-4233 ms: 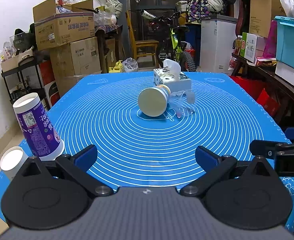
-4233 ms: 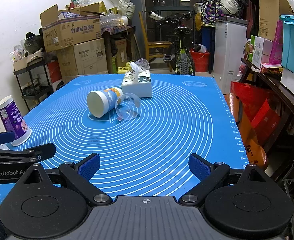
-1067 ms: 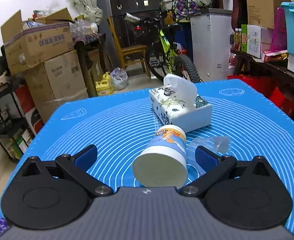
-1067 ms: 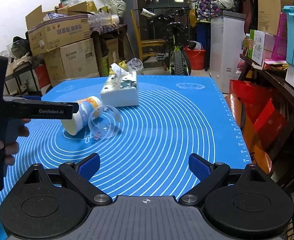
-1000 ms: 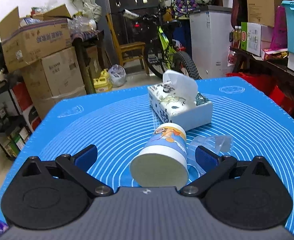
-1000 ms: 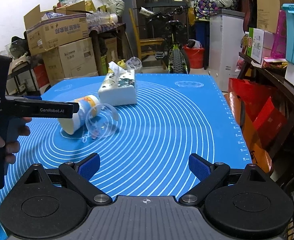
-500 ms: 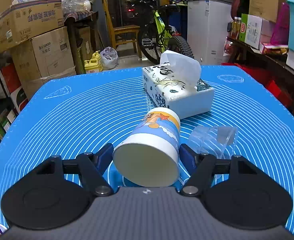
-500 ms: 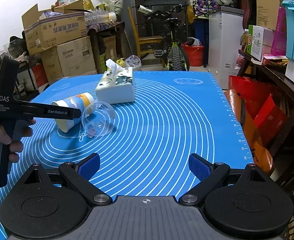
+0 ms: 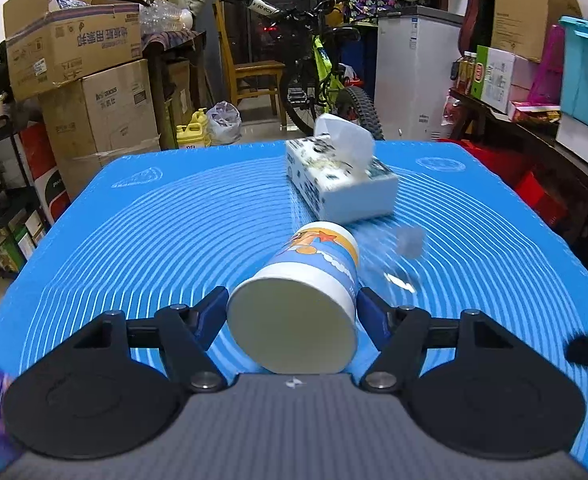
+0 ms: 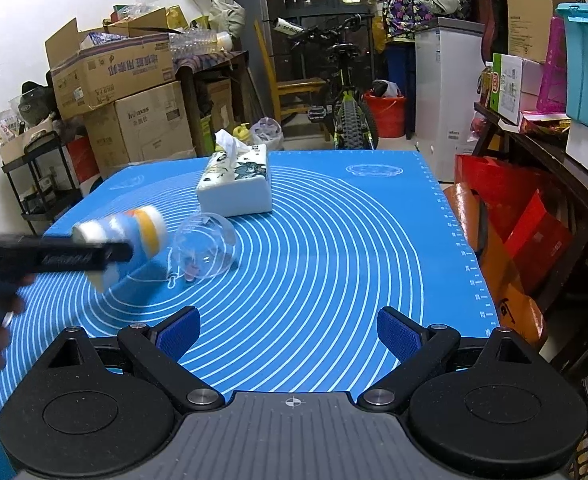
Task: Flip cup upside down
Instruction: 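Lift the paper cup with the left tool and bring it toward the right tool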
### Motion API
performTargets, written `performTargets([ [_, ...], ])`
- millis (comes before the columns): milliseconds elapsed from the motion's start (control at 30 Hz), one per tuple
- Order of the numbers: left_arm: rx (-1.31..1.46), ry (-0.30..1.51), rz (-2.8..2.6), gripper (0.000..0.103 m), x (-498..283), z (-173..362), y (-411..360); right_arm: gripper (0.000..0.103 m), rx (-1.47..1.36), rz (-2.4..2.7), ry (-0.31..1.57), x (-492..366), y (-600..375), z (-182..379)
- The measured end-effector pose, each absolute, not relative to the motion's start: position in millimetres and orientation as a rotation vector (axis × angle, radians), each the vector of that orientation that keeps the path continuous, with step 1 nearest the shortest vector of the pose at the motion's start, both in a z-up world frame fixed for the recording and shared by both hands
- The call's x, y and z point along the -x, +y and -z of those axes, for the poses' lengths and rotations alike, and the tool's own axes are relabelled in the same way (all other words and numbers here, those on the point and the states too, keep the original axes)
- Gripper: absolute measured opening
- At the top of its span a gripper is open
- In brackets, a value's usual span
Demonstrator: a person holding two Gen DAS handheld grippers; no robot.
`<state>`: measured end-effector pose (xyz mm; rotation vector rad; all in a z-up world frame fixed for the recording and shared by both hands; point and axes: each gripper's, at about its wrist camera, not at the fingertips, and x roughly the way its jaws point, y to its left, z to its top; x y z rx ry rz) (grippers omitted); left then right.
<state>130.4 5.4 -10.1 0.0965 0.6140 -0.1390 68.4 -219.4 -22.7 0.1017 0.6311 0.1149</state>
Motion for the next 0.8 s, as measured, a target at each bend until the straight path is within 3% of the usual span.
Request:
performTargets([
  [567,-0.072,0.650,0.155,0.072,-58.4,33.7,-27.6,0.095,-0.109,-0.110,0.666,-28.2,-225.6,21.0],
  [700,-0.050,0.654,0.189,0.084,-57.4,34.4,-25.5,0.095,-0.113,-0.099,0.675,-24.5,-228.6,21.7],
  [800,-0.044,0.650,0.196,0.087,-55.3,35.1,-25.2,0.095,-0.112,-0.097,0.675,-22.6,-226.6,21.5],
])
